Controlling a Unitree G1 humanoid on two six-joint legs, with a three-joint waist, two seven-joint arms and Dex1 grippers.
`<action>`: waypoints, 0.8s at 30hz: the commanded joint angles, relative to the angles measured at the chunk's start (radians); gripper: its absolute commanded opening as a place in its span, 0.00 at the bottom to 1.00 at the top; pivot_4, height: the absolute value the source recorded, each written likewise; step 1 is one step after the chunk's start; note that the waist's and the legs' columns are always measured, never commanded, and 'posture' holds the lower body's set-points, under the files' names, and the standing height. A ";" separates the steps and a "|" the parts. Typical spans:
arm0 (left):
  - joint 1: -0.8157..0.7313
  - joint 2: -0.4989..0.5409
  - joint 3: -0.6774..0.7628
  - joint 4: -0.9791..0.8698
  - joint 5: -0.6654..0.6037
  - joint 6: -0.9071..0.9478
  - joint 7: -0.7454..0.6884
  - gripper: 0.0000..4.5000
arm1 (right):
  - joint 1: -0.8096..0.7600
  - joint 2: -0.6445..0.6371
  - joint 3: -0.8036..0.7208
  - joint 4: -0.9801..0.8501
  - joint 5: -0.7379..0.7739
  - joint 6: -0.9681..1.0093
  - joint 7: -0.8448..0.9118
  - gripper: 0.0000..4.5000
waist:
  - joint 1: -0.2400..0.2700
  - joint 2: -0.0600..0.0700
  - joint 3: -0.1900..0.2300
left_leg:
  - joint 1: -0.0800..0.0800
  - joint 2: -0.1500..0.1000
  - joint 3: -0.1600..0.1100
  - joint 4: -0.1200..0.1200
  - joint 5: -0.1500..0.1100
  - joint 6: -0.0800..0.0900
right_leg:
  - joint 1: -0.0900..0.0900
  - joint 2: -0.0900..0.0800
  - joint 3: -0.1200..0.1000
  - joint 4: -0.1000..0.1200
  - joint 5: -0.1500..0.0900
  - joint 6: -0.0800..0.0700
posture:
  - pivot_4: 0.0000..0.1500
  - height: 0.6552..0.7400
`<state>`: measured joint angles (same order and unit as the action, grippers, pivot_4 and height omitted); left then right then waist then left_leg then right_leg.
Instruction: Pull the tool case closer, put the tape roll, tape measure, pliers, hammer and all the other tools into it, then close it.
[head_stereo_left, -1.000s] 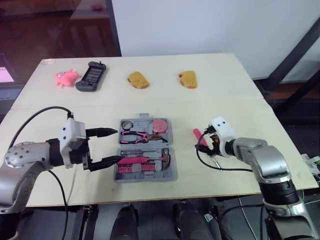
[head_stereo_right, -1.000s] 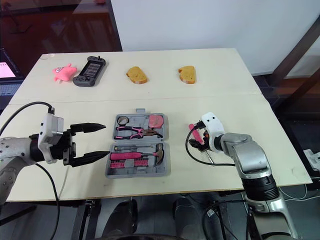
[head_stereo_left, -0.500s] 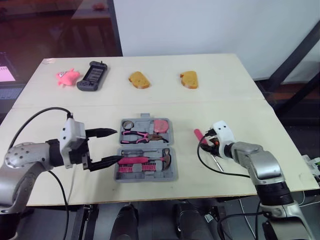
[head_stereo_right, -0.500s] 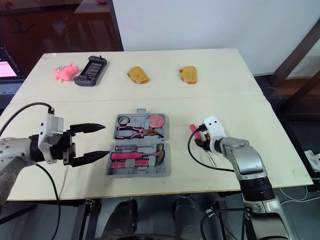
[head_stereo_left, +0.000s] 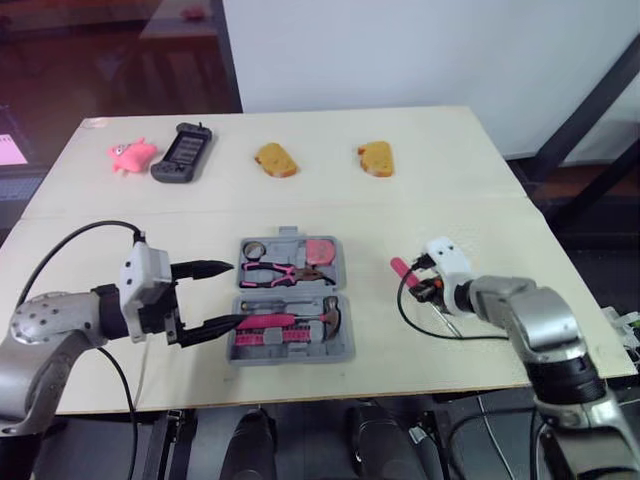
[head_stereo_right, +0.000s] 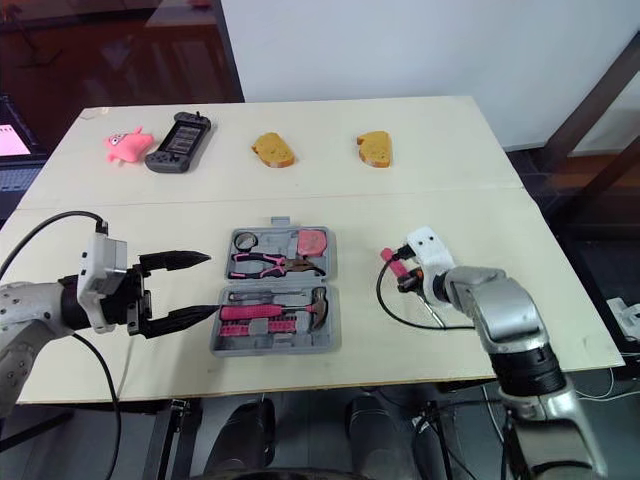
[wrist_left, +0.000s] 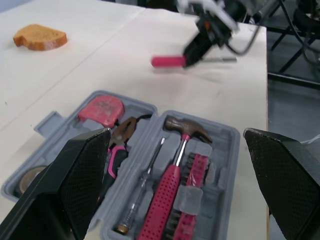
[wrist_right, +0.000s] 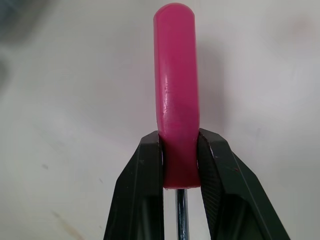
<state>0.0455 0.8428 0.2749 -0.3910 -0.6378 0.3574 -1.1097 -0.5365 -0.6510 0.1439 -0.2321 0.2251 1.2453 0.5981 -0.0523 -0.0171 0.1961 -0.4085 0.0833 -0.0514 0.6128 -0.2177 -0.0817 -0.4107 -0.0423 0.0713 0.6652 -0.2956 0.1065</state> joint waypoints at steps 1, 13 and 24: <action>0.044 0.004 0.069 0.007 0.012 -0.039 -0.007 1.00 | -0.136 -0.111 0.196 -0.114 -0.026 -0.075 0.126 0.09 | -0.001 0.000 0.000 | 0.000 0.000 0.000 0.000 0.000 0.000 | 0.000 0.000 0.000 0.000 0.000 0.000 | 1.00 1.00; 0.342 -0.022 0.184 -0.060 0.080 -0.127 -0.024 1.00 | -0.548 0.013 0.650 -0.124 0.012 0.026 0.412 0.09 | 0.004 0.000 0.000 | -0.001 0.000 0.001 0.000 0.000 0.000 | -0.002 -0.001 0.000 0.000 -0.002 -0.004 | 1.00 1.00; 0.563 -0.048 0.304 -0.123 0.086 -0.167 -0.071 1.00 | -0.585 0.295 0.781 0.016 0.040 0.109 0.353 0.09 | 0.006 -0.001 0.000 | -0.002 0.000 0.001 0.000 0.000 0.000 | -0.004 -0.001 0.000 0.000 -0.002 -0.005 | 1.00 1.00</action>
<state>0.5932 0.8004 0.5414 -0.4863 -0.5372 0.2068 -1.1697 -1.1033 -0.3767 0.9265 -0.2098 0.2521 1.3487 0.9587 -0.0461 -0.0178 0.1958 -0.4106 0.0835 -0.0504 0.6126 -0.2179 -0.0818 -0.4143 -0.0437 0.0709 0.6652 -0.2975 0.1017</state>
